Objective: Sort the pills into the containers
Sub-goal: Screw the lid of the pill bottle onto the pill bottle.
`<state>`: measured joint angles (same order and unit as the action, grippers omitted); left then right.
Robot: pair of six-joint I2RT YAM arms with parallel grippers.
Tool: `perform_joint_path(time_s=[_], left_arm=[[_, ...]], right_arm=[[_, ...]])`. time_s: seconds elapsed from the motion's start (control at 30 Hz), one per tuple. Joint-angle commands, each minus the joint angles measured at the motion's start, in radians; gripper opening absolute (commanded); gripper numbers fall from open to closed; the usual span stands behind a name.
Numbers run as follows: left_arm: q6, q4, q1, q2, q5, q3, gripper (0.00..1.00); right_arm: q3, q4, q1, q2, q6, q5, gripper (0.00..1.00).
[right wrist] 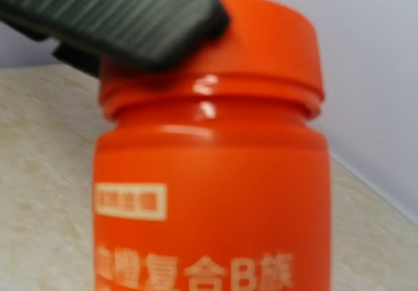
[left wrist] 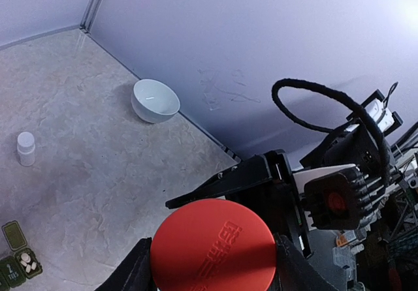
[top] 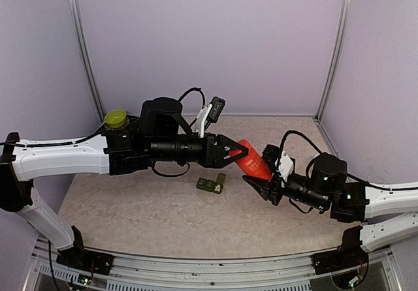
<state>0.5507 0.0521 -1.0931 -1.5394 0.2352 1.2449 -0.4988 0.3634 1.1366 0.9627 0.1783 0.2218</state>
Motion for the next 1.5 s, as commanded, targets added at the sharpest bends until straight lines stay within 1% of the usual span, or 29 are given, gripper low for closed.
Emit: perform_joint_path(time_s=[0.0, 0.17, 0.3, 0.47, 0.6, 0.77, 0.87, 0.93, 0.97, 1.0, 1.03, 1.3, 1.47], left_arm=[[-0.122, 0.028, -0.034, 0.009, 0.148, -0.025, 0.49], [-0.177, 0.044, -0.034, 0.038, 0.178, -0.065, 0.48], [-0.25, 0.074, -0.038, 0.073, 0.195, -0.102, 0.47], [-0.323, 0.045, -0.057, 0.098, 0.203, -0.101, 0.47], [-0.378, 0.024, -0.071, 0.106, 0.223, -0.104, 0.48], [-0.416, 0.024, -0.077, 0.122, 0.246, -0.124, 0.59], [-0.413, 0.04, -0.075, 0.141, 0.212, -0.147, 0.72], [-0.401, 0.054, -0.069, 0.154, 0.194, -0.158, 0.85], [-0.396, 0.06, -0.066, 0.158, 0.189, -0.163, 0.89], [-0.389, 0.063, -0.062, 0.161, 0.184, -0.168, 0.96], [-0.384, 0.066, -0.062, 0.165, 0.176, -0.171, 0.99], [-0.324, 0.125, -0.056, 0.213, 0.135, -0.197, 0.99], [-0.219, 0.152, -0.054, 0.235, 0.077, -0.199, 0.99]], right_arm=[[-0.061, -0.029, 0.016, -0.014, -0.088, -0.205, 0.0], [-0.052, -0.071, 0.016, -0.052, -0.164, -0.277, 0.0], [-0.048, -0.085, 0.015, -0.072, -0.218, -0.358, 0.0], [-0.064, -0.093, 0.015, -0.07, -0.308, -0.487, 0.0], [-0.067, -0.086, 0.015, -0.074, -0.361, -0.559, 0.0], [-0.056, -0.088, 0.015, -0.079, -0.39, -0.618, 0.0], [-0.041, -0.082, 0.015, -0.09, -0.392, -0.613, 0.0], [-0.033, -0.079, 0.015, -0.101, -0.39, -0.601, 0.0], [-0.031, -0.076, 0.015, -0.106, -0.388, -0.597, 0.0], [-0.03, -0.075, 0.015, -0.11, -0.385, -0.593, 0.0], [-0.03, -0.073, 0.015, -0.116, -0.383, -0.588, 0.0], [-0.018, -0.061, 0.015, -0.127, -0.363, -0.508, 0.0], [-0.023, -0.075, 0.015, -0.157, -0.347, -0.372, 0.0]])
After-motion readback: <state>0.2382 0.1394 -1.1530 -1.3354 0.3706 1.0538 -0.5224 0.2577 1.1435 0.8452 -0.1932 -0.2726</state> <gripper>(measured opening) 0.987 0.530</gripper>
